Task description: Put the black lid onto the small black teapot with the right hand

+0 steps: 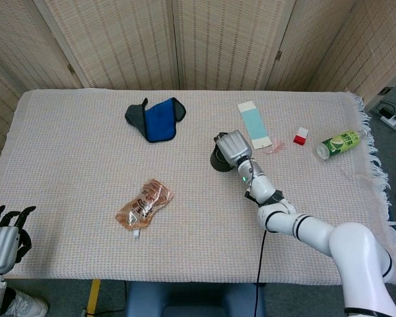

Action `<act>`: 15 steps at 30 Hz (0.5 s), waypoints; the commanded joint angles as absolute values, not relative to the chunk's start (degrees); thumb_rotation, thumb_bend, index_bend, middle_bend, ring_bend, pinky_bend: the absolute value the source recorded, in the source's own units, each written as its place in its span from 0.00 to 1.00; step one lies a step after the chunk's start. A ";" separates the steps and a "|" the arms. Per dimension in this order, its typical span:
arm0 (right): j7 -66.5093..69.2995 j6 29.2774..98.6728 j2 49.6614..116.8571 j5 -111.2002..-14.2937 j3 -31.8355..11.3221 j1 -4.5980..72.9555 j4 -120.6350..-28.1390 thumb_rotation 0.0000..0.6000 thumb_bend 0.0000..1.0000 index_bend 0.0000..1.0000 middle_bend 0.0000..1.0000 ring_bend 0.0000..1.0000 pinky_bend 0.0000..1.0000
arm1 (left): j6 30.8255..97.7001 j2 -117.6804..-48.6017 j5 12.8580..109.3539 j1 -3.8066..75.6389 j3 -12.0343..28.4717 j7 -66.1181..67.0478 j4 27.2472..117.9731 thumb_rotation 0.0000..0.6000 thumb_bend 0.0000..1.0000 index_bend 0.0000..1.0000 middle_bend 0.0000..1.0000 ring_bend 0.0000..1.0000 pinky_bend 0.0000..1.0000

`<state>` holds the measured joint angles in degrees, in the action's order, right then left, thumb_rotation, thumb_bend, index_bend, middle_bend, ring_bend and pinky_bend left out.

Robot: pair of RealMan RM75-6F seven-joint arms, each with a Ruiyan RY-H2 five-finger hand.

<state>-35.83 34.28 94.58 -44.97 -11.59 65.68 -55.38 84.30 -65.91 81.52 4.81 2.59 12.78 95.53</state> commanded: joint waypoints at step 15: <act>-33.48 39.08 86.30 -46.55 -9.65 62.80 -69.31 1.00 0.27 0.19 0.27 0.91 0.80 | 84.02 -66.16 82.27 5.31 2.68 12.33 95.31 1.00 0.31 0.17 0.18 0.20 0.06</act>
<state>-33.77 38.77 86.68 -46.48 -9.98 63.11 -68.80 84.03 -66.15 82.27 5.30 2.68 12.32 95.31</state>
